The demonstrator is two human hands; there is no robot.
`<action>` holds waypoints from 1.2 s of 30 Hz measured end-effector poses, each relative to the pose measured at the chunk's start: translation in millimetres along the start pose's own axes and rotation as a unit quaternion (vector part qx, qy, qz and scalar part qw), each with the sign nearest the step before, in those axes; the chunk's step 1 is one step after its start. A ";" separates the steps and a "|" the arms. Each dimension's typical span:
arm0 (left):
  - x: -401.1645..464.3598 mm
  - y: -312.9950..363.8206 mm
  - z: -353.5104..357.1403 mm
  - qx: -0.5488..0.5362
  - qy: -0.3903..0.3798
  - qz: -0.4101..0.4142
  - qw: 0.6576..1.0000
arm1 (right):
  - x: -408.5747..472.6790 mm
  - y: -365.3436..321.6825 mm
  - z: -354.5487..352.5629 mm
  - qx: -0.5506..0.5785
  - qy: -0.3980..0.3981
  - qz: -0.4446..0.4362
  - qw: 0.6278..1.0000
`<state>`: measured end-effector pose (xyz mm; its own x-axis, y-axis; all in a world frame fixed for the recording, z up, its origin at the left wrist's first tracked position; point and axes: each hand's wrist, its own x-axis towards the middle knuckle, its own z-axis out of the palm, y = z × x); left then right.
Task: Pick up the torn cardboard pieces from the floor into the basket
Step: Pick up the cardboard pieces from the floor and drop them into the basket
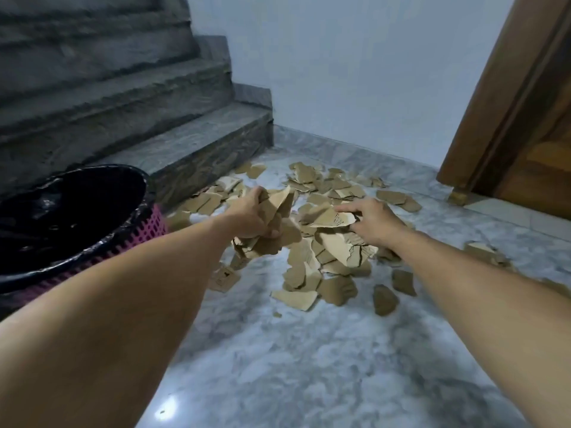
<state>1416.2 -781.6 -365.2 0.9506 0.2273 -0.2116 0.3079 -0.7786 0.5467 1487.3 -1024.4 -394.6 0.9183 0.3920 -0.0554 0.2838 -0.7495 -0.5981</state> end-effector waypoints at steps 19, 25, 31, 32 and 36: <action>-80.6 -227.1 -248.3 -0.039 0.171 -0.169 0.970 | 62.3 -375.2 150.5 0.100 -0.046 -0.148 0.983; -62.6 -279.2 -239.1 -0.038 0.113 -0.230 0.966 | 75.4 -393.7 201.9 0.105 -0.199 -0.114 0.968; -31.4 -256.8 -251.0 0.053 0.048 -0.223 0.972 | 97.4 -380.7 160.1 0.174 -0.190 -0.020 0.966; -25.3 -248.0 -253.2 0.043 0.040 -0.215 0.975 | 102.1 -378.1 148.5 0.170 -0.183 -0.014 0.968; 1.4 -202.0 -253.2 -0.015 0.012 -0.177 0.984 | 109.4 -351.4 92.6 0.159 -0.159 0.025 0.974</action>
<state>1365.6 -475.9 -270.9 0.7842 0.4945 -0.3748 0.6204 -0.6305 0.4664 1462.5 -668.8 -264.6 0.7822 0.5424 -0.3067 0.0942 -0.5895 -0.8023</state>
